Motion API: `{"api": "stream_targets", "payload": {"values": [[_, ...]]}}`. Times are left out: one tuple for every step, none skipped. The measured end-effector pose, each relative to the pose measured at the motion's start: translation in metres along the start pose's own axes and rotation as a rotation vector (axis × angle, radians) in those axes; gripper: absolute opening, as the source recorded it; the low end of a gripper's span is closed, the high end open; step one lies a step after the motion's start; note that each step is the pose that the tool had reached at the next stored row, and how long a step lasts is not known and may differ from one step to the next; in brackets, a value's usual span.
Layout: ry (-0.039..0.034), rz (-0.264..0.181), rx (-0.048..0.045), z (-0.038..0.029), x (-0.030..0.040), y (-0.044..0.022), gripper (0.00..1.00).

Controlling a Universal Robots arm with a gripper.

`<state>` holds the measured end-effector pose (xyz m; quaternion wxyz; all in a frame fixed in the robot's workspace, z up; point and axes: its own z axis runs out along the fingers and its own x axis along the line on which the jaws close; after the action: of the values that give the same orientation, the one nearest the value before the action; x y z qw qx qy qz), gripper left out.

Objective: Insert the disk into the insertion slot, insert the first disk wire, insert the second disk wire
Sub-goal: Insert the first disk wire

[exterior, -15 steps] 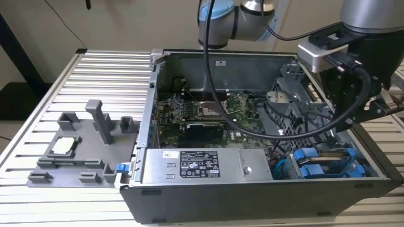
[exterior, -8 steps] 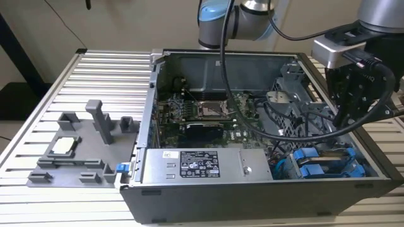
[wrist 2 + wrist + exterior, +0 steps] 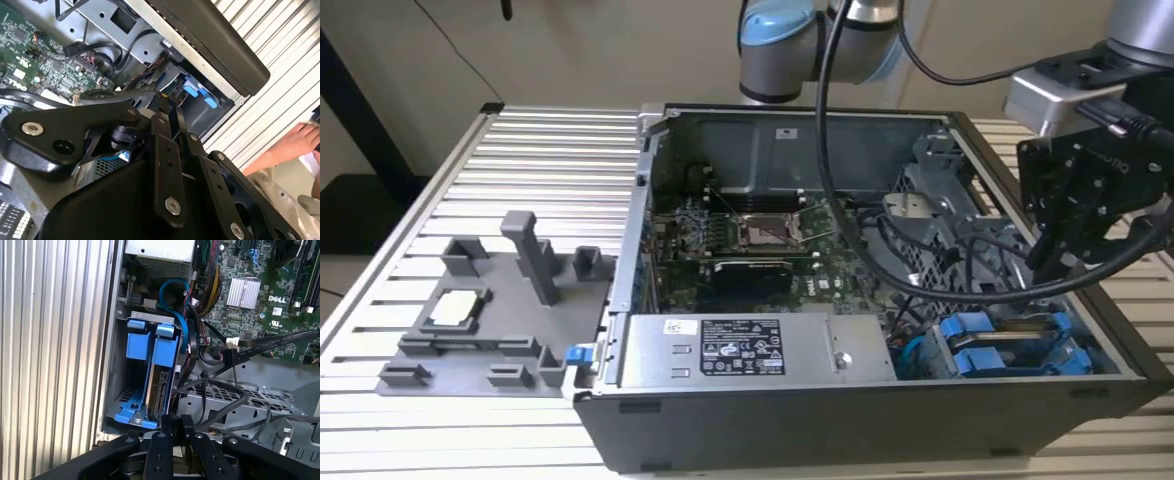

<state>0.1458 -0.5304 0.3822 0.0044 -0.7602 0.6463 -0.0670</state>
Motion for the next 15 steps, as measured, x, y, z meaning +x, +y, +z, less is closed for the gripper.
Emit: {"api": "stream_targets", "payload": {"values": [[0.0005,0.008,-0.0021,0.0002,-0.0001,0.0001,0.19],[0.0019,0.023,-0.0039,0.0004,0.0,0.0002,0.19],[0.0033,0.038,-0.0054,0.0007,0.0,0.0001,0.19],[0.0045,0.053,-0.007,0.001,-0.0001,0.0001,0.19],[0.006,0.068,-0.0087,0.0012,-0.0001,0.0001,0.19],[0.0073,0.082,-0.0103,0.0014,-0.0001,0.0002,0.19],[0.0083,0.094,-0.0119,0.0016,-0.0001,0.0002,0.19],[0.0092,0.105,-0.0137,0.0017,-0.0001,0.0002,0.19],[0.01,0.117,-0.0155,0.0017,-0.0001,0.0002,0.19],[0.0101,0.127,-0.0172,0.0018,-0.0001,0.0002,0.19],[0.0094,0.137,-0.0186,0.002,-0.0001,0.0002,0.19],[0.0074,0.145,-0.0199,0.0022,-0.0001,0.0002,0.19],[0.005,0.151,-0.0211,0.0023,-0.0002,0.0003,0.19],[0.0027,0.153,-0.0226,0.0024,-0.0001,0.0002,0.19],[0.0004,0.153,-0.0254,0.0026,0.0001,-0.0001,0.19]]}}
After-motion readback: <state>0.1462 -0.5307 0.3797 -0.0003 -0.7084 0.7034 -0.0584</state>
